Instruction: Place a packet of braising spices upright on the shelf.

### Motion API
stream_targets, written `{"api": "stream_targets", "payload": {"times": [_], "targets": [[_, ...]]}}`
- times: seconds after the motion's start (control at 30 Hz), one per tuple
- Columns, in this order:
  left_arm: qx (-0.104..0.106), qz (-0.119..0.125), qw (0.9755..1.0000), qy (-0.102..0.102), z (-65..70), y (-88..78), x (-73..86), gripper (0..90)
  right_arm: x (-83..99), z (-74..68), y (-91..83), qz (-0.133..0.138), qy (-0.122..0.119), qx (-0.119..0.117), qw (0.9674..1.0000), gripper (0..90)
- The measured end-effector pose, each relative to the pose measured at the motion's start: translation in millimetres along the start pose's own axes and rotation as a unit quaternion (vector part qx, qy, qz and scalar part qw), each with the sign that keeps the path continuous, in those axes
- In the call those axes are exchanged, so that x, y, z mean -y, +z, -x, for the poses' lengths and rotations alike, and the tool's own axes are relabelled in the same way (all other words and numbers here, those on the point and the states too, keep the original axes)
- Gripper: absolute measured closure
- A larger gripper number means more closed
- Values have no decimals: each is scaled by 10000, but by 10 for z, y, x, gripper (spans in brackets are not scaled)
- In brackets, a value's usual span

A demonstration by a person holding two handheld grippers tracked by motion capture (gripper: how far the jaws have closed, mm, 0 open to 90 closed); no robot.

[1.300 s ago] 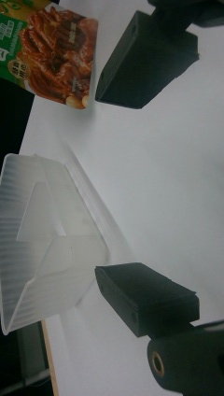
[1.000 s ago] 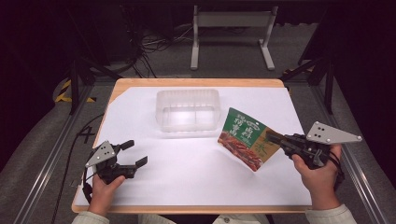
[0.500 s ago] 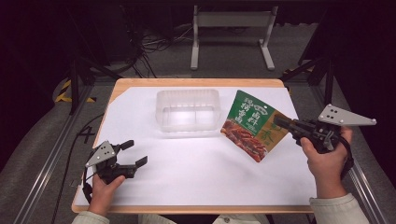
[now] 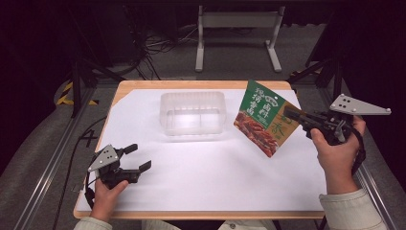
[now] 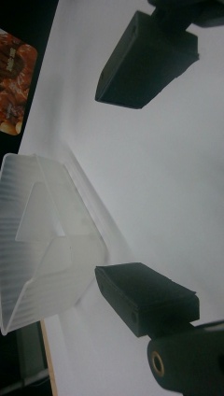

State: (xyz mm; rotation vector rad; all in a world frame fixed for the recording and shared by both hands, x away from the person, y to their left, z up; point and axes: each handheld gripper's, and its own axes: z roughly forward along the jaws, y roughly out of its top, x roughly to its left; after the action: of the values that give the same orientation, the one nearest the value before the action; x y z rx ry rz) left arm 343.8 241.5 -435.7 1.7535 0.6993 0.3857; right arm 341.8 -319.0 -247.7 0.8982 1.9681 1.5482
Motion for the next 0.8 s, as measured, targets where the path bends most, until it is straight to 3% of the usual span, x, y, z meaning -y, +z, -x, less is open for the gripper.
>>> {"api": "stream_targets", "payload": {"times": [0.47,0.8], "targets": [[-116,-12,9999,48,28,-51,21,150,-300,-44,148,1,38,-41,10000,900],[-168,-36,9998,105,42,-88,32,146,-514,-77,340,22,108,-208,9997,900]]}}
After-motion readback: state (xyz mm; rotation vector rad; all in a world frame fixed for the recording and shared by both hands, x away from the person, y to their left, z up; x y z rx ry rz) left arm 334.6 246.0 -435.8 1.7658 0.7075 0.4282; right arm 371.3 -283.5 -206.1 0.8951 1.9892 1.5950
